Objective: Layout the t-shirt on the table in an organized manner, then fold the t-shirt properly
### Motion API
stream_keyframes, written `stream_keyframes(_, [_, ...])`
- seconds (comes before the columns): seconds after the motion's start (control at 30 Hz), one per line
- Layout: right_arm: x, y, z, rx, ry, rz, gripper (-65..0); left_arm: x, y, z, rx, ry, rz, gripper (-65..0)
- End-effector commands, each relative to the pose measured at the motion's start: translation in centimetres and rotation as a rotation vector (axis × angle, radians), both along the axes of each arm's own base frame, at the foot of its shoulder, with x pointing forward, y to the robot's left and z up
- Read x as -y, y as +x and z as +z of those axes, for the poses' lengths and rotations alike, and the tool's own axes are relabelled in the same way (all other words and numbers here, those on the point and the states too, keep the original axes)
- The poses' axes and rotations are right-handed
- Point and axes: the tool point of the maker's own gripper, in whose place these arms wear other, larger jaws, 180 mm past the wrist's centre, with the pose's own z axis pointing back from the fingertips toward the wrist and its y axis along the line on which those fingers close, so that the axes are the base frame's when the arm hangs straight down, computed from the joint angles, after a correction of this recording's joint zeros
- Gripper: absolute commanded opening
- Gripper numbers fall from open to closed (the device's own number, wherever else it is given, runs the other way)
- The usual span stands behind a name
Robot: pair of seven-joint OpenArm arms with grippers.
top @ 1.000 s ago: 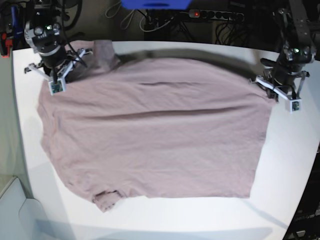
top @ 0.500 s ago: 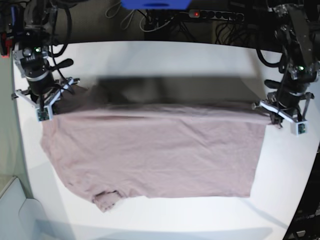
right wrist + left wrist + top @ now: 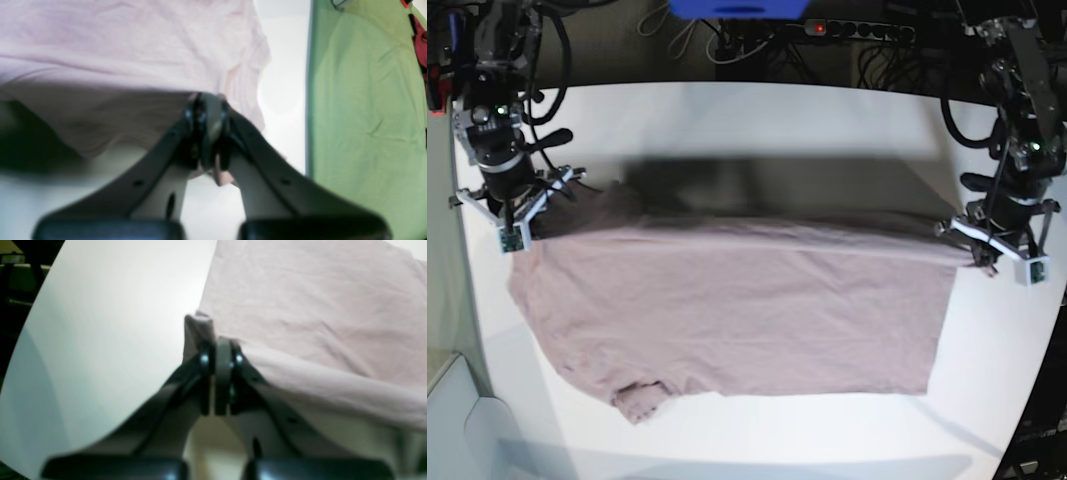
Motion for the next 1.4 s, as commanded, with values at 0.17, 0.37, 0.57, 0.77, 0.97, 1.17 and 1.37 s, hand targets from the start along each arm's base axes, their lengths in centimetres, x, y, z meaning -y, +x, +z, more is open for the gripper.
stream_keyframes(0.17, [0.6, 1.3, 2.5, 0.079, -0.036, 0.012, -65.0, -1.1, 2.6, 5.5, 0.171, 0.04, 0.02, -64.7])
stream_keyframes(0.37, [0.5, 1.0, 2.6, 0.08, -0.039, 0.015, -65.0, -1.1, 2.6, 5.7, 0.173, 0.046, 0.016, -64.7])
stream_keyframes(0.57, [-0.3, -0.7, 0.7, 0.003, -0.047, 0.076, -65.0, -1.0, 0.7, 2.7, 0.054, 0.034, 0.015, -64.7])
stream_keyframes(0.77, [-2.6, -1.9, -0.8, -0.088, -0.081, 0.275, -65.0, -0.9, -0.9, 0.7, -0.056, 0.026, 0.011, -64.7])
stream_keyframes(0.97, [-3.6, -2.4, -1.5, -0.12, -0.085, 0.352, -65.0, -1.2, -1.6, -0.4, -0.113, 0.025, 0.017, -64.7])
stream_keyframes(1.17, [-3.5, -0.6, -0.5, -0.082, -0.09, 0.35, -65.0, -1.7, -1.4, -1.5, -0.14, 0.011, 0.034, -64.7])
stream_keyframes(1.37, [-2.9, 1.6, -1.1, -0.08, -0.068, 0.329, -65.0, -2.9, -0.5, -3.2, -0.145, -0.013, 0.07, -64.7])
